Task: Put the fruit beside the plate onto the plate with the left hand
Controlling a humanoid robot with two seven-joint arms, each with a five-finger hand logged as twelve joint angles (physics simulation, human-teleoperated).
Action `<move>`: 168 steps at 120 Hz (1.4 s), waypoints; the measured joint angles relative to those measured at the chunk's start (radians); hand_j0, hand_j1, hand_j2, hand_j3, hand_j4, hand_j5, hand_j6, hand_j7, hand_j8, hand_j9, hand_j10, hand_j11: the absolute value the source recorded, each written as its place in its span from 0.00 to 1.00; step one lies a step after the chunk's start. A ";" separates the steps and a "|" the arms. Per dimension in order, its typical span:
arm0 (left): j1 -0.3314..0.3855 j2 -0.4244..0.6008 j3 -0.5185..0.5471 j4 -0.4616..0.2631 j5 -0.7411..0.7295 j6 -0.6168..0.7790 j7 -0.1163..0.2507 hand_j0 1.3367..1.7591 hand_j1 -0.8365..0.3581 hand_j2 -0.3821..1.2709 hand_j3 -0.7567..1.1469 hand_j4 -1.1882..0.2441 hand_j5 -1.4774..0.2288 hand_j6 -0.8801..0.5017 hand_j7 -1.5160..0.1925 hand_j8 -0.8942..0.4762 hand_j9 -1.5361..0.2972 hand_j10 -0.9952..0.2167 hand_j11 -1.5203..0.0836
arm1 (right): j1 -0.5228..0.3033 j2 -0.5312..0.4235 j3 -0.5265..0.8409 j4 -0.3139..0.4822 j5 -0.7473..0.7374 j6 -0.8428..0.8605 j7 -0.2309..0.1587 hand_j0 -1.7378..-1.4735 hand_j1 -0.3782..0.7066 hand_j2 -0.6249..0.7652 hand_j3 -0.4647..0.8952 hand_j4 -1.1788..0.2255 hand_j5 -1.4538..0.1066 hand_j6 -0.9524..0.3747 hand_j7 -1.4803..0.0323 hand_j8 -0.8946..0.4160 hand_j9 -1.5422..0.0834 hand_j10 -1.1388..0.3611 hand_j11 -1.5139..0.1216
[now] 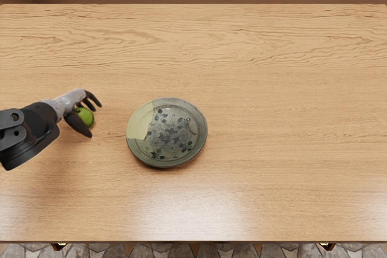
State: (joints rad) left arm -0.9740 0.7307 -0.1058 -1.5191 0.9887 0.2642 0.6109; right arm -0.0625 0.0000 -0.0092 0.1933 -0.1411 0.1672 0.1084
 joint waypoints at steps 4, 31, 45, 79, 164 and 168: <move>0.000 -0.001 -0.001 0.000 -0.005 -0.001 0.000 0.76 0.47 0.30 0.40 0.45 0.46 0.24 0.48 0.31 0.46 0.38 0.51 | 0.000 0.000 0.000 0.000 0.000 0.000 0.000 0.30 0.04 0.45 0.34 0.83 0.93 0.71 0.97 0.68 0.94 0.75 0.92; -0.003 -0.001 -0.008 -0.001 -0.019 -0.004 0.001 0.75 0.41 0.40 0.40 0.33 0.30 0.23 0.33 0.39 0.32 0.42 0.35 | 0.000 0.000 0.000 0.000 0.000 0.000 0.000 0.30 0.04 0.45 0.34 0.83 0.92 0.71 0.97 0.68 0.94 0.75 0.92; -0.006 0.000 -0.025 -0.001 -0.022 -0.005 0.001 0.74 0.41 0.38 0.40 0.31 0.27 0.25 0.29 0.42 0.29 0.45 0.32 | 0.000 0.000 0.000 0.000 0.000 0.000 0.000 0.30 0.04 0.45 0.34 0.83 0.93 0.71 0.97 0.68 0.94 0.75 0.92; -0.009 0.012 -0.136 0.001 -0.050 -0.009 0.000 0.74 0.40 0.38 0.40 0.29 0.22 0.27 0.25 0.45 0.27 0.48 0.28 | 0.000 0.000 0.000 0.000 0.000 0.000 0.000 0.30 0.04 0.45 0.34 0.83 0.92 0.71 0.97 0.68 0.94 0.75 0.92; -0.014 -0.224 -0.227 -0.051 -0.137 -0.104 0.001 0.73 0.40 0.36 0.40 0.27 0.17 0.30 0.21 0.47 0.23 0.51 0.24 | 0.000 0.000 0.000 0.000 0.000 0.000 0.000 0.30 0.04 0.45 0.34 0.83 0.93 0.71 0.97 0.68 0.94 0.75 0.92; -0.014 -0.239 -0.227 -0.056 -0.139 -0.105 0.001 0.73 0.39 0.35 0.40 0.26 0.17 0.30 0.21 0.47 0.23 0.50 0.23 | 0.000 0.000 0.000 0.000 0.000 0.000 0.000 0.30 0.04 0.45 0.34 0.83 0.92 0.71 0.97 0.68 0.94 0.75 0.92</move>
State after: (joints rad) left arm -0.9880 0.4915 -0.3329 -1.5751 0.8498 0.1596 0.6122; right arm -0.0629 0.0000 -0.0092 0.1933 -0.1412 0.1672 0.1084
